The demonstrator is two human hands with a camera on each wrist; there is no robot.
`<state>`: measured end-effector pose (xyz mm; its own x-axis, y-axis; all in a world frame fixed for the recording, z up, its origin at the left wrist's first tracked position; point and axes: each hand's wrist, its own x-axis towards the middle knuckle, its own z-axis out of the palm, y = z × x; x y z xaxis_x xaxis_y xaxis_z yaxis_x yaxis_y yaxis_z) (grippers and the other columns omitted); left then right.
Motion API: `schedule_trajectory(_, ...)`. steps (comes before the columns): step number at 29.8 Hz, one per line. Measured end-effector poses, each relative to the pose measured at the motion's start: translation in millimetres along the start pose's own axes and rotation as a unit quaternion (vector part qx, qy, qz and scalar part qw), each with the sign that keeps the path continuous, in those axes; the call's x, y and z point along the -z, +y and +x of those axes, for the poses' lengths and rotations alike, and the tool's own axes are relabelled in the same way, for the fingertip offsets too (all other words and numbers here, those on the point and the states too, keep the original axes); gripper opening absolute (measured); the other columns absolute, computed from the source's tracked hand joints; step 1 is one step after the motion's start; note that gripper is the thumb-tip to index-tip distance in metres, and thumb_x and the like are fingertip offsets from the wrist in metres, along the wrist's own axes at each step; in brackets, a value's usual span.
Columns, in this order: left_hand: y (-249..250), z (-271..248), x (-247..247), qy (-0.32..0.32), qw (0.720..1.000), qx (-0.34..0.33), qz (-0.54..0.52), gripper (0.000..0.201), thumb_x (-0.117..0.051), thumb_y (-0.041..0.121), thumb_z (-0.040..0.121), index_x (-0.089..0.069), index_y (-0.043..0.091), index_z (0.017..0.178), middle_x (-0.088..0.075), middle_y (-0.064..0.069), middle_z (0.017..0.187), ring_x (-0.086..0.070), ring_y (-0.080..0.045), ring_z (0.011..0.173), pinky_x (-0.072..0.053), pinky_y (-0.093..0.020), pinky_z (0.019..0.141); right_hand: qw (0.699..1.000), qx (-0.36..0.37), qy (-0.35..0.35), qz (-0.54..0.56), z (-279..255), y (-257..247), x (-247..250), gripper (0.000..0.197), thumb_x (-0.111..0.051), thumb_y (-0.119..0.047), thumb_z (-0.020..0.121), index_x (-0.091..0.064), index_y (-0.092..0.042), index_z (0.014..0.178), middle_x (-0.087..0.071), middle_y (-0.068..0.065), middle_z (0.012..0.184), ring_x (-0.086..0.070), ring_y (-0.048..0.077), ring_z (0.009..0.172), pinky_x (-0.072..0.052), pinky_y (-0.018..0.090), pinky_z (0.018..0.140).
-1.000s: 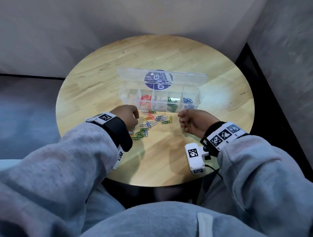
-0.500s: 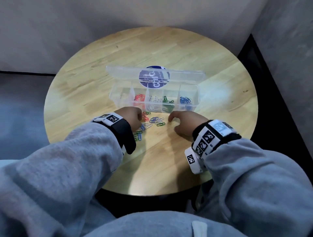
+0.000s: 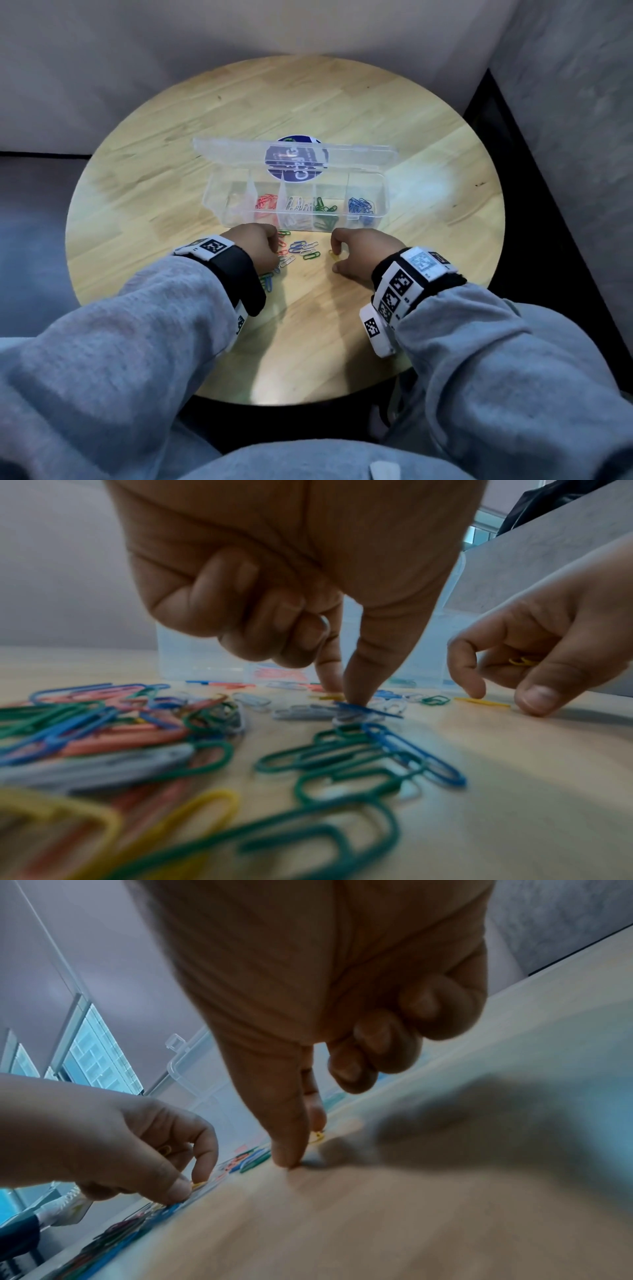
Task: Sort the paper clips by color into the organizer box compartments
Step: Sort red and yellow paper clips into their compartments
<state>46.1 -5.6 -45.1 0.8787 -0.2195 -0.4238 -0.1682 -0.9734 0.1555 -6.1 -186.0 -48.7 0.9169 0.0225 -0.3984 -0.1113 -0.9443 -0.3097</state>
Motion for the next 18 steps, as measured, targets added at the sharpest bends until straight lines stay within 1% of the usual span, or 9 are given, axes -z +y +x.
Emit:
schedule_trajectory(3, 0.1, 1.9, -0.1, 0.003, 1.000, 0.008, -0.010, 0.007, -0.056, 0.016, 0.082, -0.057, 0.023, 0.085, -0.054, 0.002, 0.085, -0.050, -0.021, 0.082, -0.031, -0.024, 0.058, 1.000, 0.007, 0.006, -0.005, 0.0, 0.8, 1.3, 0.016, -0.062, -0.032, 0.085, -0.048, -0.024, 0.088, -0.050, -0.006, 0.087, -0.047, 0.018, 0.080, -0.033, 0.024, 0.065)
schedule_trajectory(6, -0.5, 2.8, 1.0, -0.004, 1.000, 0.018, -0.021, 0.007, -0.060, 0.017, 0.082, -0.056, 0.023, 0.080, -0.055, 0.002, 0.084, -0.051, -0.020, 0.081, -0.031, -0.024, 0.055, 1.000, -0.015, 0.024, 0.002, 1.7, 2.8, 3.0, 0.019, -0.062, -0.032, 0.085, -0.046, -0.022, 0.087, -0.052, -0.004, 0.089, -0.047, 0.019, 0.082, -0.035, 0.026, 0.067)
schedule_trajectory(7, -0.9, 2.9, 1.3, -0.007, 1.000, 0.020, -0.023, 0.009, -0.062, 0.017, 0.082, -0.056, 0.023, 0.079, -0.055, 0.002, 0.084, -0.051, -0.019, 0.082, -0.031, -0.024, 0.056, 0.999, -0.021, 0.023, 0.002, 2.0, 3.0, 2.9, 0.019, -0.061, -0.033, 0.086, -0.046, -0.021, 0.088, -0.053, -0.002, 0.091, -0.047, 0.019, 0.083, -0.036, 0.026, 0.069)
schedule_trajectory(9, -1.8, 3.1, 1.9, -0.007, 0.999, 0.021, -0.025, 0.007, -0.062, 0.019, 0.084, -0.056, 0.022, 0.080, -0.056, 0.002, 0.084, -0.052, -0.020, 0.084, -0.033, -0.022, 0.064, 1.000, -0.029, 0.010, 0.000, 3.3, 2.6, 0.9, 0.019, -0.058, -0.033, 0.088, -0.050, -0.018, 0.096, -0.059, 0.001, 0.102, -0.052, 0.022, 0.088, -0.038, 0.027, 0.071)
schedule_trajectory(11, -2.9, 2.6, 2.3, -0.001, 0.999, 0.020, -0.030, 0.004, -0.061, 0.019, 0.085, -0.058, 0.020, 0.082, -0.057, 0.001, 0.085, -0.052, -0.020, 0.084, -0.033, -0.022, 0.068, 0.999, -0.040, -0.002, 0.005, 5.0, 1.2, -2.0, 0.022, -0.053, -0.028, 0.089, -0.054, -0.014, 0.107, -0.061, 0.004, 0.111, -0.056, 0.024, 0.096, -0.040, 0.028, 0.073)
schedule_trajectory(12, -3.6, 1.8, 2.6, 0.000, 0.999, 0.021, -0.034, 0.004, -0.060, 0.019, 0.085, -0.059, 0.020, 0.082, -0.056, 0.001, 0.082, -0.051, -0.020, 0.081, -0.033, -0.022, 0.067, 0.999, -0.045, -0.009, 0.009, 5.7, 0.5, -3.1, 0.023, -0.051, -0.023, 0.089, -0.055, -0.013, 0.109, -0.061, 0.006, 0.112, -0.056, 0.023, 0.095, -0.040, 0.028, 0.073)
schedule_trajectory(14, -5.4, -0.3, 3.7, -0.004, 0.998, 0.025, -0.051, 0.004, -0.061, 0.019, 0.084, -0.059, 0.020, 0.081, -0.054, 0.004, 0.071, -0.051, -0.019, 0.078, -0.033, -0.025, 0.057, 0.998, -0.050, -0.020, 0.021, 5.9, -0.5, -3.3, 0.025, -0.049, -0.017, 0.088, -0.056, -0.012, 0.111, -0.061, 0.007, 0.113, -0.056, 0.023, 0.092, -0.041, 0.027, 0.072)
schedule_trajectory(16, -8.3, -3.1, 5.9, -0.010, 0.996, 0.031, -0.087, 0.004, -0.061, 0.018, 0.084, -0.061, 0.020, 0.080, -0.052, 0.007, 0.064, -0.052, -0.020, 0.072, -0.033, -0.019, 0.054, 0.998, -0.047, -0.014, 0.026, 5.3, -0.1, -2.7, 0.024, -0.050, -0.019, 0.088, -0.055, -0.012, 0.111, -0.060, 0.005, 0.113, -0.056, 0.023, 0.095, -0.040, 0.026, 0.071)
schedule_trajectory(18, -10.9, -5.4, 9.9, -0.023, 0.990, 0.035, -0.134, 0.004, -0.061, 0.017, 0.084, -0.062, 0.017, 0.080, -0.052, 0.005, 0.061, -0.049, -0.017, 0.059, -0.033, -0.018, 0.053, 0.999, -0.036, 0.004, 0.038, 3.2, 0.9, -2.5, 0.017, -0.054, -0.024, 0.088, -0.054, -0.017, 0.103, -0.060, 0.003, 0.110, -0.053, 0.021, 0.088, -0.036, 0.024, 0.063)
